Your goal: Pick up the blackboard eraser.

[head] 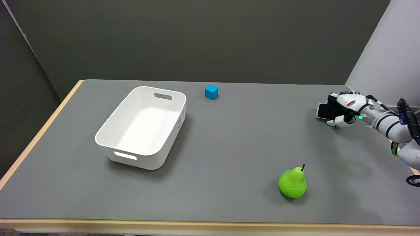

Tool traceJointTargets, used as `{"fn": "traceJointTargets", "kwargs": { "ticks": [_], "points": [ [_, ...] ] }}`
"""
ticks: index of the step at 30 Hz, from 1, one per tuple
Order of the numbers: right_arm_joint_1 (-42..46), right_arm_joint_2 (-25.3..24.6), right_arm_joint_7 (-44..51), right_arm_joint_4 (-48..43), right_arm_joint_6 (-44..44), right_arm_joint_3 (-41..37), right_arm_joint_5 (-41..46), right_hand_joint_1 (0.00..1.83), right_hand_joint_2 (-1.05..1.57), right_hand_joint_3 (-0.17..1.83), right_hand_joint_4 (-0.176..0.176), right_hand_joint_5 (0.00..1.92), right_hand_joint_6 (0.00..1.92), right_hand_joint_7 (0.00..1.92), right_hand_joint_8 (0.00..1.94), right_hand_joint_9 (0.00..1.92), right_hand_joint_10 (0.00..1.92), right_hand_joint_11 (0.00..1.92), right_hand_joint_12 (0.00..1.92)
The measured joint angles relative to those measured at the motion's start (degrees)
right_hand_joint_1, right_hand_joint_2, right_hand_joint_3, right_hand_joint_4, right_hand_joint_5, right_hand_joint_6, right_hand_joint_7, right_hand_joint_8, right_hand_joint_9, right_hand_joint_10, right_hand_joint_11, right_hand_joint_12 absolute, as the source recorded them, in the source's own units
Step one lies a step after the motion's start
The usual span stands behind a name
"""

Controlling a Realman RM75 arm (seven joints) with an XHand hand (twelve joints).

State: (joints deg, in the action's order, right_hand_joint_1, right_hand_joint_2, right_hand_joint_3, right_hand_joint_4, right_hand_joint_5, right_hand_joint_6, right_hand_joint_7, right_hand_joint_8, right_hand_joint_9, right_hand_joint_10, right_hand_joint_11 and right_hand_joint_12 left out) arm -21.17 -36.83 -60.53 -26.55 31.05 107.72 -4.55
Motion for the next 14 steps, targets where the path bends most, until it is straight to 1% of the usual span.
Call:
{"fn": "traceJointTargets", "kwargs": {
  "ticks": [5,12,13,14],
  "points": [
    [1.7,-0.3,0.3,-4.7,1.6,-3.8,-0.1,1.17,1.24,0.17,-0.176,0.43,1.61,0.80,1.44,0.64,1.16,0.45,1.78],
    [3.5,-1.4,1.3,-15.0,3.8,-8.6,-0.1,1.17,1.23,0.17,-0.176,0.44,1.59,0.81,1.45,0.67,1.20,0.49,1.81],
    [3.5,-1.7,1.4,-16.4,4.1,-9.0,-0.1,1.17,1.23,0.17,-0.176,0.44,1.58,0.81,1.46,0.67,1.21,0.50,1.81],
    [3.5,-2.1,1.5,-17.9,4.3,-9.3,-0.1,1.17,1.26,0.11,-0.176,0.44,1.58,0.81,1.46,0.71,1.19,0.53,1.82]
  ]
}}
